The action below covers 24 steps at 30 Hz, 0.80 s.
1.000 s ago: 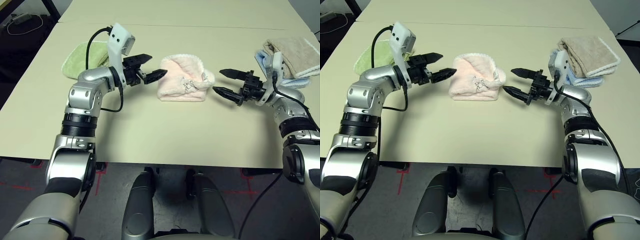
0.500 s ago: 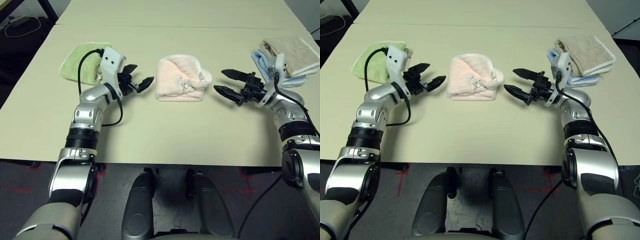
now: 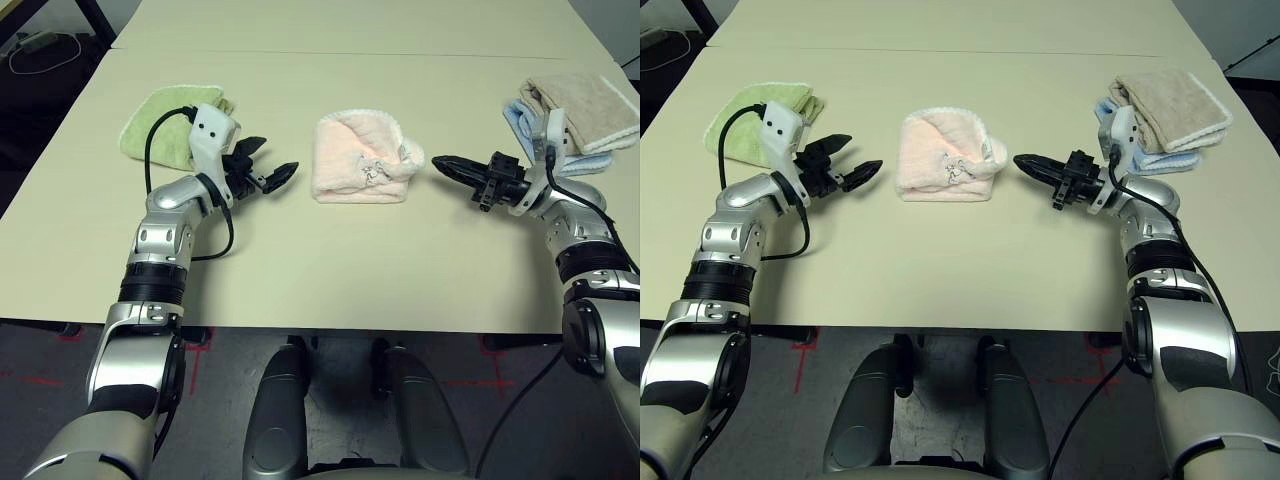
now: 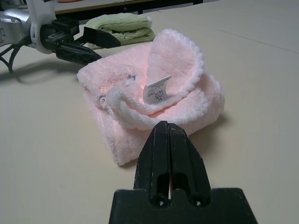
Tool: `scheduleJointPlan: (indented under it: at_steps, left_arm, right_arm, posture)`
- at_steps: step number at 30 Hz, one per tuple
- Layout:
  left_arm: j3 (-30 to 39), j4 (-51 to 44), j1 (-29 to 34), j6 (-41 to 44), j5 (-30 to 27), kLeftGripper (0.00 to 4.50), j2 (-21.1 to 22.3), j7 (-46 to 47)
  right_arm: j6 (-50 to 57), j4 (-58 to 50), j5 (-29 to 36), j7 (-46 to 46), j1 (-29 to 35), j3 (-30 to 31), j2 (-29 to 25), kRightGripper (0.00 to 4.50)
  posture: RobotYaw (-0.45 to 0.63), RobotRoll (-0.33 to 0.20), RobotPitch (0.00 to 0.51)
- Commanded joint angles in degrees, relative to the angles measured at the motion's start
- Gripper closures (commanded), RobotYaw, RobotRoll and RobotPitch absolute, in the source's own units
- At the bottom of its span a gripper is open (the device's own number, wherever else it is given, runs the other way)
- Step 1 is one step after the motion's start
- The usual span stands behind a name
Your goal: Fold the towel and set it aside.
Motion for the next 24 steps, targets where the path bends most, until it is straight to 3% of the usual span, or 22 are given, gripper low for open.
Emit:
scheduleJointPlan:
  at_steps: [1, 8, 9, 11, 21, 24]
  left_arm:
    - [0.0, 1.8, 0.0, 0.0, -0.3, 0.00, 0.7, -1.8]
    - [-0.7, 0.9, 0.3, 0.6, -0.6, 0.00, 1.9, -6.3]
    - [-0.8, 0.6, 0.5, 0.4, -0.6, 0.17, 2.1, -6.9]
    - [-1.1, -0.1, 0.8, 0.2, -0.7, 0.59, 2.3, -7.9]
    - [-1.1, -2.5, 1.0, 0.1, -1.0, 4.45, 2.7, -11.0]
    - [-1.2, -2.6, 0.4, 0.6, -1.1, 4.45, 2.7, -11.5]
  right_arm:
    - [-0.3, -0.4, -0.3, 0.8, 0.5, 0.7, 0.2, 4.43]
    - [-0.3, -0.4, -0.2, 1.1, 0.1, 1.1, 0.2, 4.43]
    - [-0.3, -0.4, -0.1, 1.1, 0.1, 1.1, 0.2, 4.47]
    - [-0.3, -0.4, -0.1, 1.2, 0.1, 1.2, 0.3, 4.50]
    - [0.0, -0.8, 0.3, 1.6, -2.0, 1.5, 1.4, 4.50]
    - [0.5, -1.0, 1.0, 1.3, -3.9, 1.0, 2.2, 4.50]
  posture:
    - [0.05, 0.000, 0.220]
    - [0.05, 0.000, 0.218]
    - [0.05, 0.000, 0.218]
    - [0.05, 0.000, 0.217]
    - [0.06, 0.000, 0.212]
    - [0.06, 0.000, 0.211]
